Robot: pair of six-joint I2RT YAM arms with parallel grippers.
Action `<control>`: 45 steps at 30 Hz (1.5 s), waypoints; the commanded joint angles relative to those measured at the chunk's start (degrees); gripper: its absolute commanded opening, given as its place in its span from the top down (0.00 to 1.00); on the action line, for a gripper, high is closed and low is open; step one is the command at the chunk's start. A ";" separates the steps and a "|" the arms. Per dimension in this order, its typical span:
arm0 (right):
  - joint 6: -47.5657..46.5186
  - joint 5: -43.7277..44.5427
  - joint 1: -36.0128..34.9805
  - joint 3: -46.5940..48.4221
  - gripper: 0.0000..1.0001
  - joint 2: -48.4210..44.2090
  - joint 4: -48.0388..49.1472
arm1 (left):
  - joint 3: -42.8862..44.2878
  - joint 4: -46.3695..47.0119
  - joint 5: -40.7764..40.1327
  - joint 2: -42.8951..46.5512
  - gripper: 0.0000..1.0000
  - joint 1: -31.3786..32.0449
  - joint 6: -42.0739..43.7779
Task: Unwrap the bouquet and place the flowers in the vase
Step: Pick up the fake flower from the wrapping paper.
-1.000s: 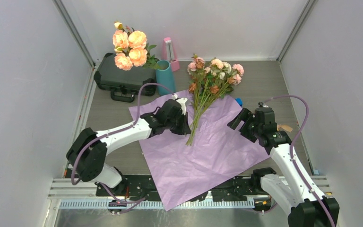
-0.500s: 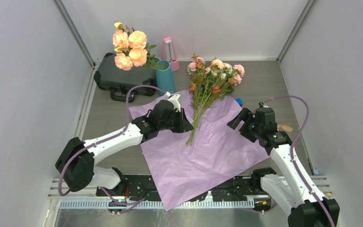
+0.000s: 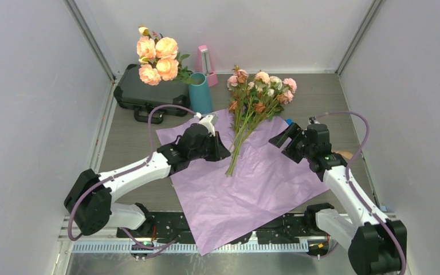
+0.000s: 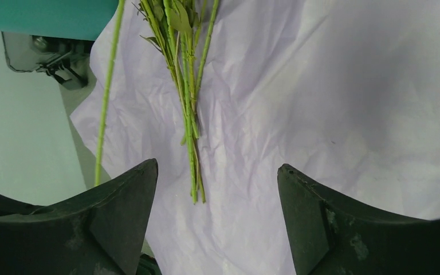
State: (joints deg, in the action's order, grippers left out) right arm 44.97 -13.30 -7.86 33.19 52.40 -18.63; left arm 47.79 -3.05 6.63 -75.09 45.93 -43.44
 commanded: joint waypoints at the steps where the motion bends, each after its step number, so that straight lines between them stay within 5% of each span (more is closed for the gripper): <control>1: 4.02 -5.43 0.04 -1.15 0.20 7.80 16.24 | -2.48 -1.69 -6.17 -1.78 1.00 -1.18 2.79; 10: 3.93 -6.42 -1.94 4.04 0.36 27.27 30.50 | -3.79 0.32 -5.16 -7.40 1.00 -2.07 2.09; 25: 3.79 -7.58 -3.74 18.81 0.51 50.13 37.56 | -4.37 -0.37 -6.01 -7.74 1.00 -2.16 1.56; 36: 3.72 -7.72 -3.74 21.93 0.63 54.89 39.02 | -3.96 -0.43 -4.95 -9.11 1.00 -2.16 1.04; 40: 3.36 -6.59 -3.59 21.73 0.83 54.07 38.03 | -4.61 -0.20 -5.02 -9.04 1.00 -2.16 -0.35; 45: 1.44 -4.39 -3.25 20.09 0.93 48.78 33.95 | -6.53 0.26 -6.17 -7.54 1.00 -2.16 -1.38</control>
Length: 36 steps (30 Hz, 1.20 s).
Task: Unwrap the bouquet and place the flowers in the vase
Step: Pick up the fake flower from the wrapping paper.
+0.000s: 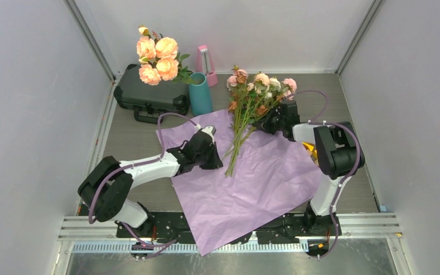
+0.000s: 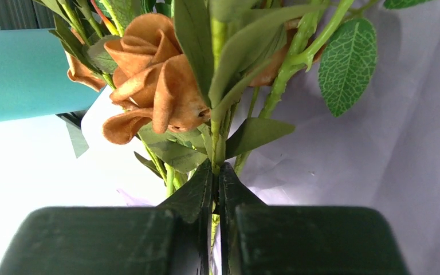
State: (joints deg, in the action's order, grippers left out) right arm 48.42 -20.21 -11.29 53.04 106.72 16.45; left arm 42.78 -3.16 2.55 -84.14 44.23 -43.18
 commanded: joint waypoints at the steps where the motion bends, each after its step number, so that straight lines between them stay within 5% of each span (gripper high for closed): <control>1: -2.79 3.19 0.20 0.06 0.95 -6.42 -1.94 | -1.60 0.26 -3.52 1.52 1.00 -0.52 -1.60; 22: -13.04 19.75 0.59 -5.39 1.00 -30.84 -22.29 | 0.60 -1.61 -4.59 -2.86 0.99 -0.55 0.64; 24: -14.32 20.96 0.55 -5.40 1.00 -34.58 -24.90 | 0.76 -1.98 -4.70 -2.20 0.89 -0.55 0.56; 30: -17.88 17.58 0.57 -5.55 1.00 -45.24 -30.91 | 1.17 -3.85 -4.92 3.18 0.33 -0.55 1.50; 36: -19.71 3.40 0.22 -6.30 1.00 -53.35 -31.80 | 2.84 -8.01 -3.84 12.67 0.21 -0.46 3.40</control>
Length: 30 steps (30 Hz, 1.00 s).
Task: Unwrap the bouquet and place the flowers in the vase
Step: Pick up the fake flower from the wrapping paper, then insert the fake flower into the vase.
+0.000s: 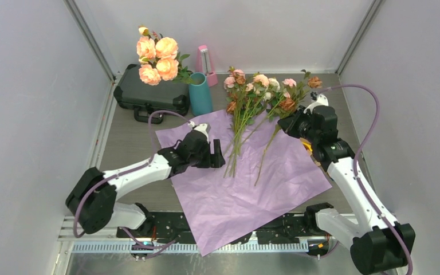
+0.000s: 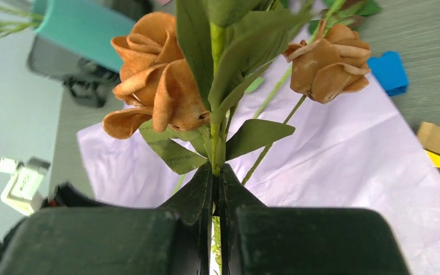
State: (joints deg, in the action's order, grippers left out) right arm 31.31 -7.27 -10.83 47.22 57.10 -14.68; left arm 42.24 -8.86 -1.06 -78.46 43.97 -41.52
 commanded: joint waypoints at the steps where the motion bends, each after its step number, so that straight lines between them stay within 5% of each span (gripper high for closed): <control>1: -2.71 -12.89 -0.42 -0.56 1.00 -4.32 -0.51 | 3.52 -2.57 0.32 8.61 0.20 -0.13 1.49; 6: -2.03 -19.98 -5.84 -1.94 1.00 -7.61 2.89 | 3.66 1.51 7.35 17.13 0.20 0.84 -2.54; 16: -0.94 -16.98 -26.20 -2.91 1.00 -6.54 11.46 | 4.62 16.58 15.88 22.87 0.17 5.25 -9.96; 30: -1.61 -15.62 -36.51 -0.20 1.00 1.29 16.05 | 1.18 13.72 10.65 27.41 0.22 5.52 -10.73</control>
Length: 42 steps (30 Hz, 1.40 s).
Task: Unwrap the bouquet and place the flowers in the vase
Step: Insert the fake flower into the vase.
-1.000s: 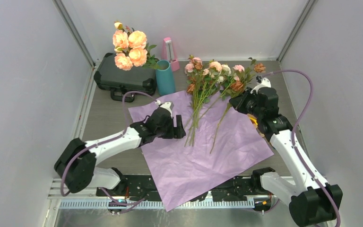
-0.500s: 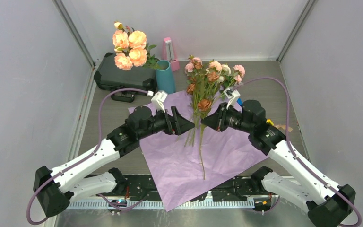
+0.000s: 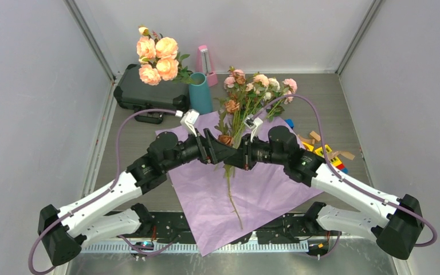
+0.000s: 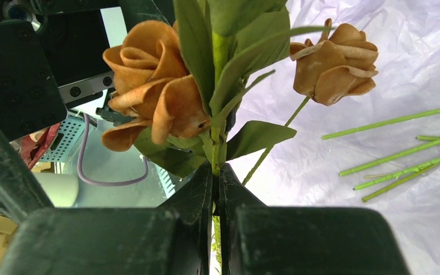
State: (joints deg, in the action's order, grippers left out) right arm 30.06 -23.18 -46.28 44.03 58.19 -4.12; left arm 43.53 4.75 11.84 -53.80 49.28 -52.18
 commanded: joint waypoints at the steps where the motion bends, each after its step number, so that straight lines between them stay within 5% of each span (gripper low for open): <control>1: -0.34 0.27 -1.12 3.06 1.00 0.14 5.58 | -0.04 -1.48 -3.07 3.44 0.22 0.21 0.42; 9: -0.40 -0.21 -1.51 3.16 1.00 -0.94 5.60 | -0.36 -9.06 -7.40 7.62 0.24 0.21 1.64; 25: -0.09 -2.56 -2.88 4.07 1.00 -1.24 6.10 | -2.11 -3.21 -6.16 3.21 0.53 0.21 -1.75; 42: 0.08 -2.11 -3.18 4.40 1.00 -1.45 6.34 | -3.64 -1.28 -6.29 2.11 0.71 0.21 -4.00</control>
State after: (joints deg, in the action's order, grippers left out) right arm 30.17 -24.29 -48.80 45.43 58.39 -2.24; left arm 41.19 1.08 5.89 -51.42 49.50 -55.16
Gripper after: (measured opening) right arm 0.090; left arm 0.319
